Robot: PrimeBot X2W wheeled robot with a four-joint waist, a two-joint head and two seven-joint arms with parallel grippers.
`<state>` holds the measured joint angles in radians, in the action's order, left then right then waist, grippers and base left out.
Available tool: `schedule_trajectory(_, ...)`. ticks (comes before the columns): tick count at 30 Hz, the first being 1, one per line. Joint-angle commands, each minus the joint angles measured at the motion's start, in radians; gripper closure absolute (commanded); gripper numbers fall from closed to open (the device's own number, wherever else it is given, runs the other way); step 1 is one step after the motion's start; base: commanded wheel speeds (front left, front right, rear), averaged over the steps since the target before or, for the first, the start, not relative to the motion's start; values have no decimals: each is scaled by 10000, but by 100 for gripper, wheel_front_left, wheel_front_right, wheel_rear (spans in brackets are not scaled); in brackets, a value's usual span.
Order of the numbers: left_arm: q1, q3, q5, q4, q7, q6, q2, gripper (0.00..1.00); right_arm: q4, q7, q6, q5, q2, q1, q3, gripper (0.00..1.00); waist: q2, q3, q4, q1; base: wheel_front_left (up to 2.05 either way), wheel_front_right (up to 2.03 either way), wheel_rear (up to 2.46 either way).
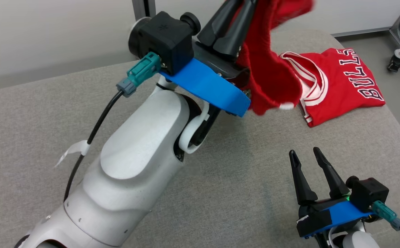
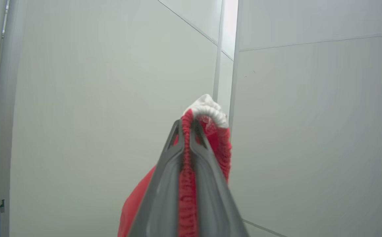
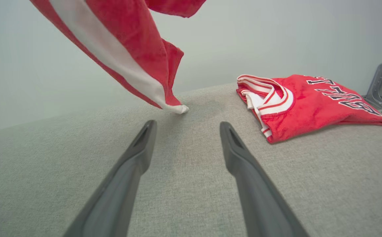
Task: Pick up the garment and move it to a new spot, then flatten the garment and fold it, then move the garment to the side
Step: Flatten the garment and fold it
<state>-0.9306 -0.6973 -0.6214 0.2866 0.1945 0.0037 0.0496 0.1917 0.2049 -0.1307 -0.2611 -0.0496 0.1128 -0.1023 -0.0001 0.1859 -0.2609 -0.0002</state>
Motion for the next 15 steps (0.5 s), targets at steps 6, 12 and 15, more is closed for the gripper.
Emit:
schedule_trajectory(6, 812, -134, -374, 709, 141, 529, 270, 100, -249, -118, -2, 132, -20, -117, 42, 0, 1, 116, 334, 2, 0, 0, 0)
schedule_trajectory(12, 2187, 139, -362, 2327, 369, 1066, 1193, 100, -357, -154, -2, 102, -18, -89, -9, 0, 1, 345, 500, 2, 0, 0, 0)
schedule_trajectory(15, 2676, 401, -429, 3176, 491, 1339, 1584, 100, -387, -172, -2, 150, -21, -66, -9, 0, 1, 453, 591, 2, 0, 0, 0)
